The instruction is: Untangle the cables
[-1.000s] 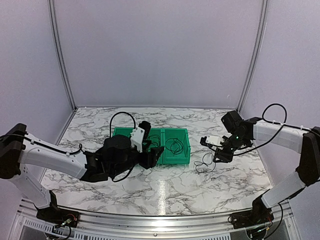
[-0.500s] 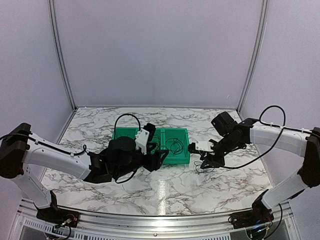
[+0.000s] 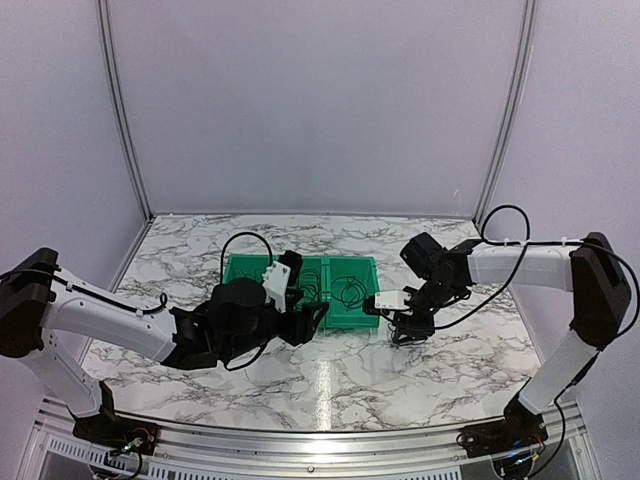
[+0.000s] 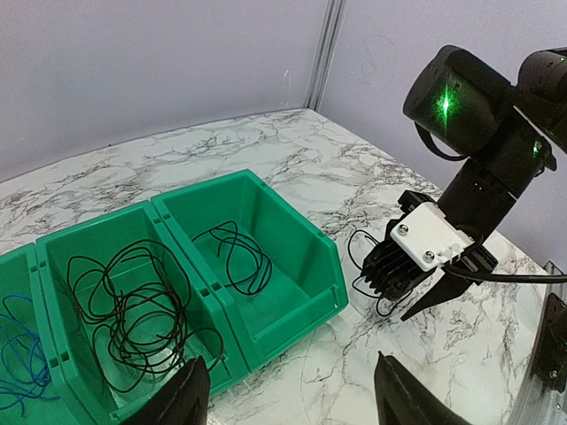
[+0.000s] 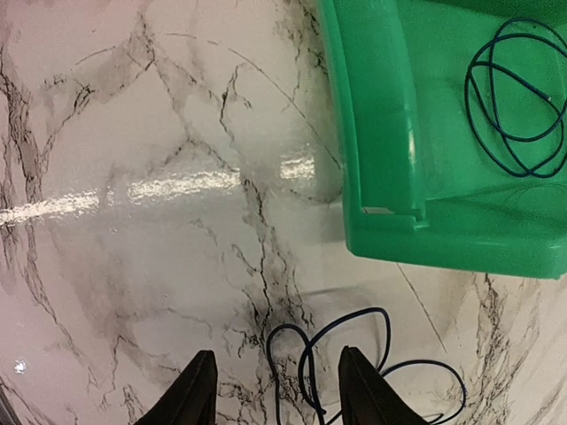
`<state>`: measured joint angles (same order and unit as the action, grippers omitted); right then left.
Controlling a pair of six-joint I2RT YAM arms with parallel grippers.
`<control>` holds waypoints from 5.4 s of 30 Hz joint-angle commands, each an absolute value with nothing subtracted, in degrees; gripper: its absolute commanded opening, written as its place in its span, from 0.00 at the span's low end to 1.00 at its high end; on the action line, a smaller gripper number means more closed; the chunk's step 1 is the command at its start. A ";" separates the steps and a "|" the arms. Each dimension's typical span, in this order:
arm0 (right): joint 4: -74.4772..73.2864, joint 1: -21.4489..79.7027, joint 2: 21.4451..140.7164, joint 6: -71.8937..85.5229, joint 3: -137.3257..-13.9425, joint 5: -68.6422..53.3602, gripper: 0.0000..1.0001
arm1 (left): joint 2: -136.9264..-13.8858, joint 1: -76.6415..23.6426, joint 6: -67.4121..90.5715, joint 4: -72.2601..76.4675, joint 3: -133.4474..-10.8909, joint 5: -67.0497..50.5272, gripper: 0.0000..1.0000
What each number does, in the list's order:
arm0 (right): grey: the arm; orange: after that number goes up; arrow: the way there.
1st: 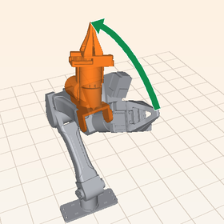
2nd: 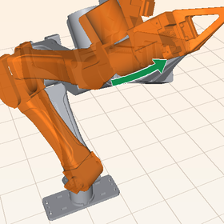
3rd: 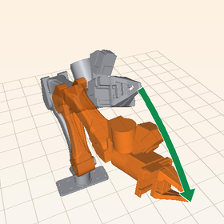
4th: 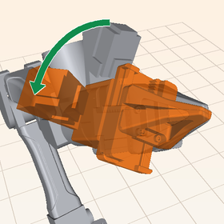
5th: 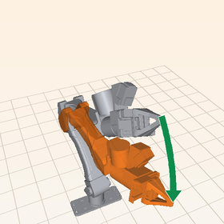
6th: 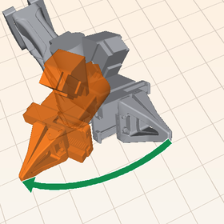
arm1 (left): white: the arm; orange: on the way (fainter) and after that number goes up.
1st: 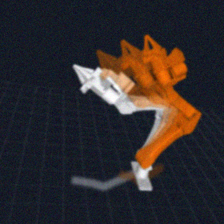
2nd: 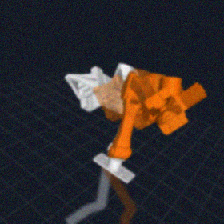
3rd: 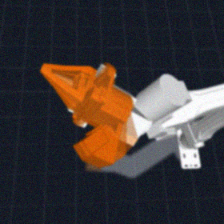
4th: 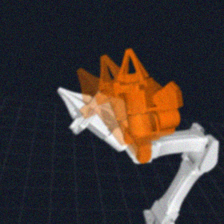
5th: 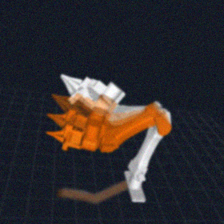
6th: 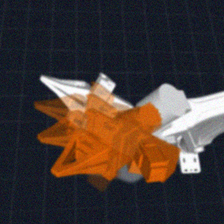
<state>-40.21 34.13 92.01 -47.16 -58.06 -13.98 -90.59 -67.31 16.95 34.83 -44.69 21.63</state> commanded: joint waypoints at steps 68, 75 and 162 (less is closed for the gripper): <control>-49.31 30.78 75.73 -30.28 -100.83 -45.57 0.00 | -129.13 -70.32 22.21 58.29 -71.15 2.95 0.39; -48.02 28.86 76.78 -29.45 -103.36 -45.81 0.00 | -129.03 -70.32 24.52 60.30 -66.54 3.42 0.16; -14.44 10.94 76.72 -21.71 -59.91 -30.70 0.48 | -136.05 -57.13 16.46 33.73 -95.14 22.77 0.08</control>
